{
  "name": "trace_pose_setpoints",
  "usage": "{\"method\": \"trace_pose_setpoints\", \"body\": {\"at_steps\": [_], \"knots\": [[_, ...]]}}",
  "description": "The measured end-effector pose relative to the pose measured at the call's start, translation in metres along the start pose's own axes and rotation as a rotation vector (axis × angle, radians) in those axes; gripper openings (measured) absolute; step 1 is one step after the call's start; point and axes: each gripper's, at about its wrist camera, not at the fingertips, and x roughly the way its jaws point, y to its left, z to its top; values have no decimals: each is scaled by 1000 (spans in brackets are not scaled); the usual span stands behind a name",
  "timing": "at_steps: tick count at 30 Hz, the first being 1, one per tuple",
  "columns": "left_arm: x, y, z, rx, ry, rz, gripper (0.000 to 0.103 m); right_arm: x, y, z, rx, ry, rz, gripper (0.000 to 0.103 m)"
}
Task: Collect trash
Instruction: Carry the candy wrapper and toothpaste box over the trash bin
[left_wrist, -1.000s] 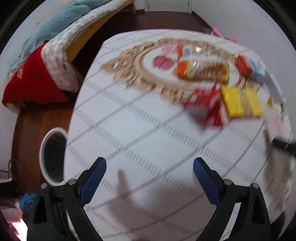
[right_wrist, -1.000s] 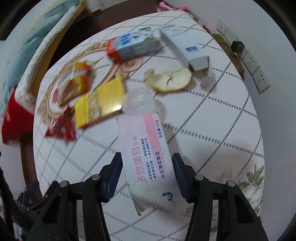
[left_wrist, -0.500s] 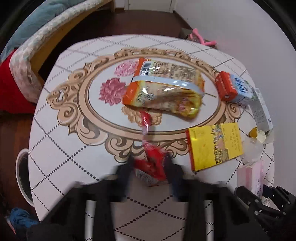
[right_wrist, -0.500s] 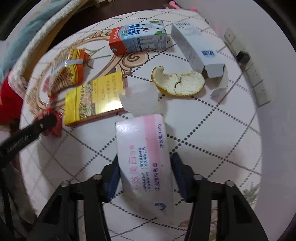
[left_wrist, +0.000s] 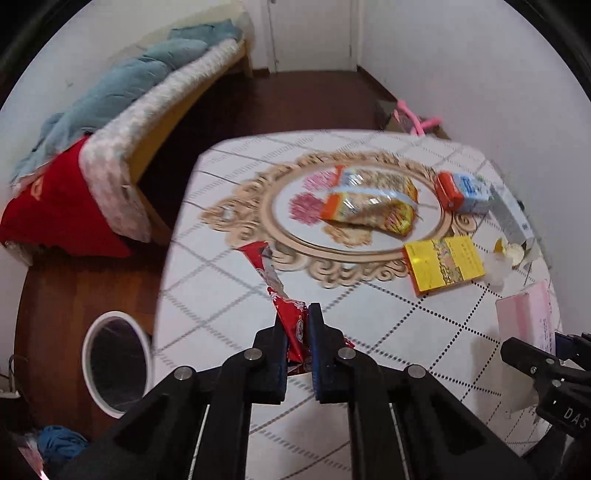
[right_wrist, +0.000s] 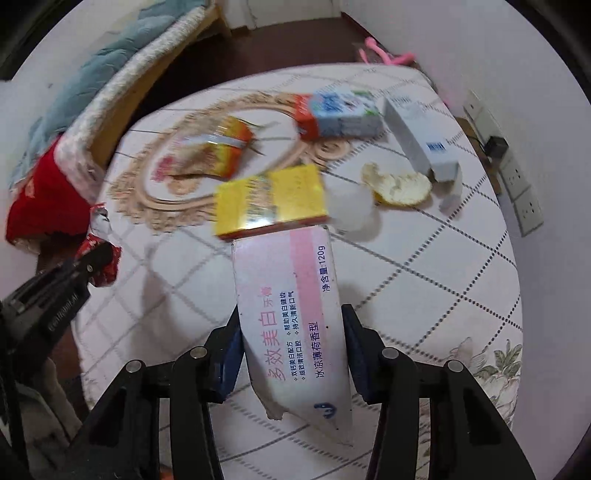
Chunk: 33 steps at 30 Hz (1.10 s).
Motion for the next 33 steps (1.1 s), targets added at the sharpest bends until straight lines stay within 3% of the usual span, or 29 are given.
{"method": "trace_pose_setpoints", "body": {"at_steps": [9,14,18,26,33], "knots": [[-83,93,0,-97,-108,75,7,-47,78,1,-94,-67,132,51],[-111,159,-5,-151,-146,162,7,-60,156,6,-187,-82,235,51],[-114,213,-16,-211,-128,210,7,-58,231,6,-280,-69,305,51],[-62,320,-49,-342,36,239,7,2,361,-3,-398,53,349,51],[41,402,-90,-493,324,128,9,118,444,-18,-463,276,285,51]]}}
